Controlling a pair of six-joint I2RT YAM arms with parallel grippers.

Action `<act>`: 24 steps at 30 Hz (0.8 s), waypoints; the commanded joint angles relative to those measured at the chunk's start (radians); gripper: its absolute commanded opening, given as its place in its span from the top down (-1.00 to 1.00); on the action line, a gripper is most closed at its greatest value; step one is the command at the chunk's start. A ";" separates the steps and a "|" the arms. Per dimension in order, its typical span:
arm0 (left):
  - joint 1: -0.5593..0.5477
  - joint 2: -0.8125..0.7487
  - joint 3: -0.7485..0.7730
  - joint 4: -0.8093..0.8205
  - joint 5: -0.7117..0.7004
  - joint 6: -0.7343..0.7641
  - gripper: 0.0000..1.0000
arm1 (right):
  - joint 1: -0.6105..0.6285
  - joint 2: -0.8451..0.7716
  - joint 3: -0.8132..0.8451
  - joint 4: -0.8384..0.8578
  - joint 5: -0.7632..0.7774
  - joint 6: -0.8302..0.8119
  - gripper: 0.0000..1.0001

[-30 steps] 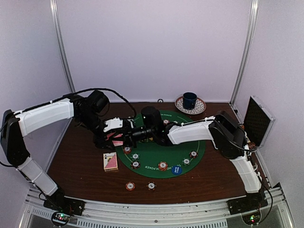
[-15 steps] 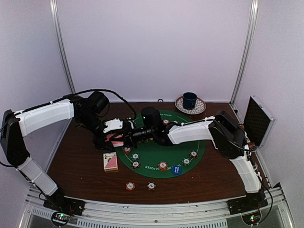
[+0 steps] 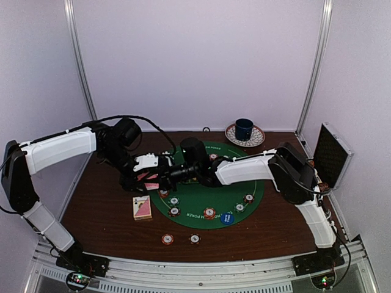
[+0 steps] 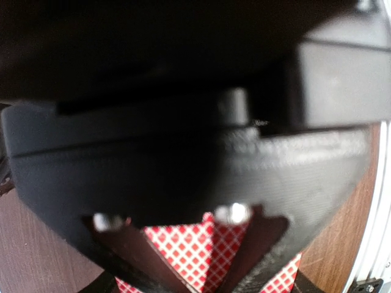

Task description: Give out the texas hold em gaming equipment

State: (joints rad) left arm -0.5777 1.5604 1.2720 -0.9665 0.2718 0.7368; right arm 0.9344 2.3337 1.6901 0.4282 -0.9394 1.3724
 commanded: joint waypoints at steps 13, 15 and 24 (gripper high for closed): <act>-0.002 -0.015 0.017 -0.018 -0.043 0.027 0.50 | -0.033 -0.068 -0.007 -0.208 0.043 -0.152 -0.13; -0.002 -0.017 0.017 -0.017 -0.049 0.028 0.53 | -0.035 -0.078 -0.009 -0.254 0.046 -0.182 -0.12; -0.002 -0.032 0.014 -0.008 -0.061 0.027 0.59 | -0.043 -0.116 -0.059 -0.310 0.046 -0.229 -0.06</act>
State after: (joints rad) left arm -0.5777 1.5627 1.2716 -0.9802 0.2127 0.7509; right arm 0.9016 2.2623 1.6661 0.1833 -0.9180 1.1812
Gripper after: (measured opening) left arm 0.672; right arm 0.536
